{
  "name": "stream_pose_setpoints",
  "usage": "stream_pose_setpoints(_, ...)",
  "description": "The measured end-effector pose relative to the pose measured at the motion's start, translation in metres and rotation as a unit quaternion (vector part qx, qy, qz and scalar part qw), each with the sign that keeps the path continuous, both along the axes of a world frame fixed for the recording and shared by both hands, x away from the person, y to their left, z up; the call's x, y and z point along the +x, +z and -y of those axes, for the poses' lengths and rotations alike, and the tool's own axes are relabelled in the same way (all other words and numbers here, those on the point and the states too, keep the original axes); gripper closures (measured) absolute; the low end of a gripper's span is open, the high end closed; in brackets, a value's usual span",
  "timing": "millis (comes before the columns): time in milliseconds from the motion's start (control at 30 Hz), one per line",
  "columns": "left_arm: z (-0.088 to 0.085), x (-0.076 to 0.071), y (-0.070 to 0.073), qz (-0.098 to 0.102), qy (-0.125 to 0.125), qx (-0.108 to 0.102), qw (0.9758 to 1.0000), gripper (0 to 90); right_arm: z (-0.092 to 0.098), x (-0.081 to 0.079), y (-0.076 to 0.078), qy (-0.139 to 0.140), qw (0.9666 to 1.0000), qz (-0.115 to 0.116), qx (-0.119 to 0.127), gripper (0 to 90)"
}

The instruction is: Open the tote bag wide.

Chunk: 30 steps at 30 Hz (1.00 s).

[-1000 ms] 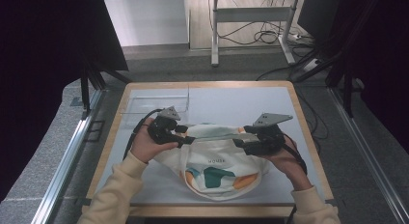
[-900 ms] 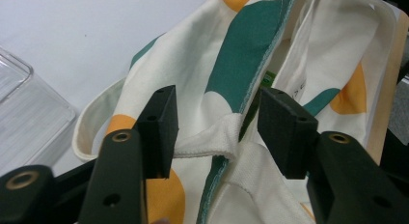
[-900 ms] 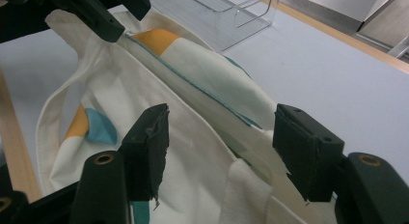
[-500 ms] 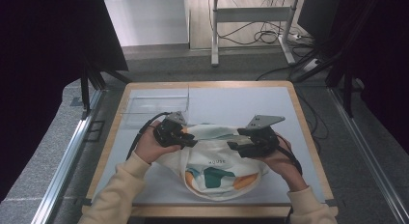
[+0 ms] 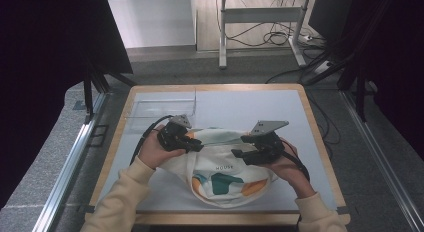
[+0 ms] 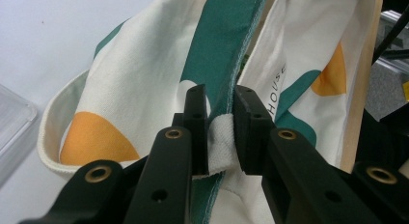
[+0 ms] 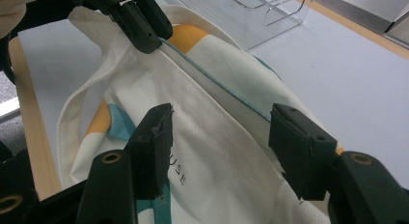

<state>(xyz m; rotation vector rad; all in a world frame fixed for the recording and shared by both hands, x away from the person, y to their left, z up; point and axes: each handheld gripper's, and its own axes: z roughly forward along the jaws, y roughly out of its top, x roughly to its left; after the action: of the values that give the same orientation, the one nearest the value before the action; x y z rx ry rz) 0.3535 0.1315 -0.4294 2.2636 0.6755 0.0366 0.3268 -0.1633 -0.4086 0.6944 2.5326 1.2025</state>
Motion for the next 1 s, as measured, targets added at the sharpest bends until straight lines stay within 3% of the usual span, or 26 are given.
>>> stream_pose_setpoints(333, -0.012, 0.005, 0.004, -0.005, 0.008, -0.021, 0.9997, 77.3, 0.0, 0.0, 0.0, 0.003, 1.0, 0.0, -0.001, 41.4)
stream_pose_setpoints(667, -0.001, 0.003, -0.002, -0.007, -0.008, 0.003, 0.9999, 74.5, -0.001, 0.0, -0.001, 0.004, 1.0, -0.001, -0.002, 41.4)
stream_pose_setpoints(800, 0.001, 0.002, -0.004, -0.009, -0.011, 0.01, 0.9999, 79.9, 0.0, 0.0, -0.001, 0.005, 1.0, -0.002, -0.001, 41.4)
stream_pose_setpoints(1000, 0.002, 0.001, -0.003, -0.006, -0.007, 0.011, 0.9999, 81.0, -0.005, 0.0, -0.004, 0.014, 0.9998, -0.007, -0.008, 43.4)
